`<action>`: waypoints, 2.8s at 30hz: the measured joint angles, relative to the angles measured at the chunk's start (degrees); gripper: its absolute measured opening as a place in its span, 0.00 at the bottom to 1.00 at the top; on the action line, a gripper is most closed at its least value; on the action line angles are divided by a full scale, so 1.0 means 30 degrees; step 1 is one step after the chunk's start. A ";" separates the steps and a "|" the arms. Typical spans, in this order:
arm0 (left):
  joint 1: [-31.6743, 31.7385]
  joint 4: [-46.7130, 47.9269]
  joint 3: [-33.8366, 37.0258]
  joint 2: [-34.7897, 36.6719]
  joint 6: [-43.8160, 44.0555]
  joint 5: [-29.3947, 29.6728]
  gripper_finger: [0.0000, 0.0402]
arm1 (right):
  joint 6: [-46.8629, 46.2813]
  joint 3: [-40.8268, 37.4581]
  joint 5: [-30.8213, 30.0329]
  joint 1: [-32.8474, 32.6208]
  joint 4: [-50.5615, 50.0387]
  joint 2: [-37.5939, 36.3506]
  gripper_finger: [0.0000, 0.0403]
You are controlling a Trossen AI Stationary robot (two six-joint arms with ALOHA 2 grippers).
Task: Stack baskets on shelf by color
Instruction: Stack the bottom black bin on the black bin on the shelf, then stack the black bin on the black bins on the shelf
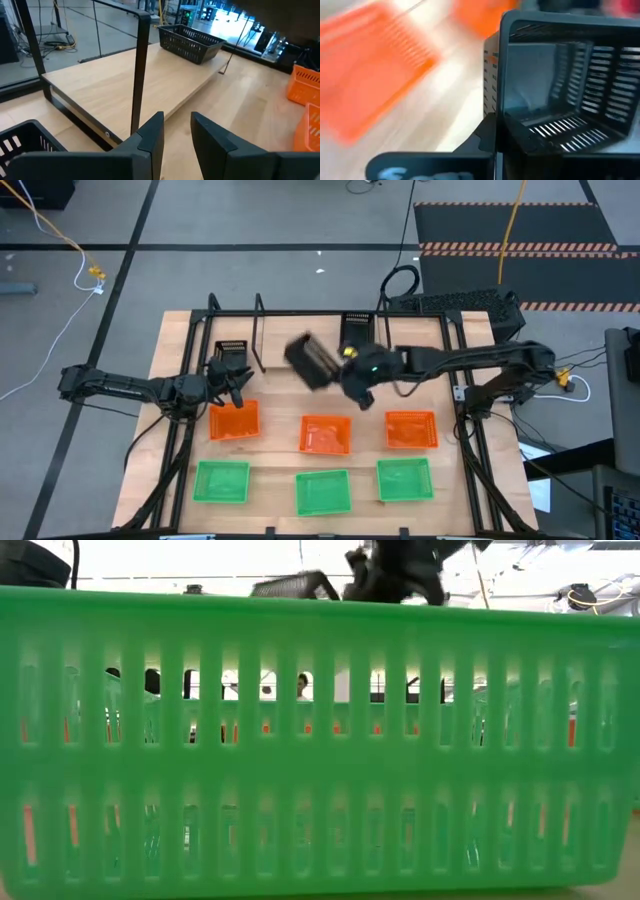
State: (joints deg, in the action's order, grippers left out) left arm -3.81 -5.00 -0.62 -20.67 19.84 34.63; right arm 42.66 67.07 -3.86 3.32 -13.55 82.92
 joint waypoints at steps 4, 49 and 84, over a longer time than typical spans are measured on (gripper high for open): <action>0.0000 -0.0166 0.0000 0.0000 0.0006 0.0431 0.24 | -0.3434 0.0334 -0.5584 0.0910 0.0333 -0.1002 0.01; 0.0000 -0.0552 0.0000 -0.2259 0.0934 0.2143 0.24 | -0.8991 0.6540 -0.2296 0.5810 -1.3697 0.5150 0.11; -0.0007 -0.0384 0.0000 -0.2259 0.1428 0.2165 0.24 | -0.7687 0.2492 -0.4645 0.3993 -0.8971 0.3379 0.28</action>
State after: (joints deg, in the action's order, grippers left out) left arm -3.84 -6.15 -0.62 -27.44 24.12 41.12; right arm 19.59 74.54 -17.79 15.30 -40.47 93.06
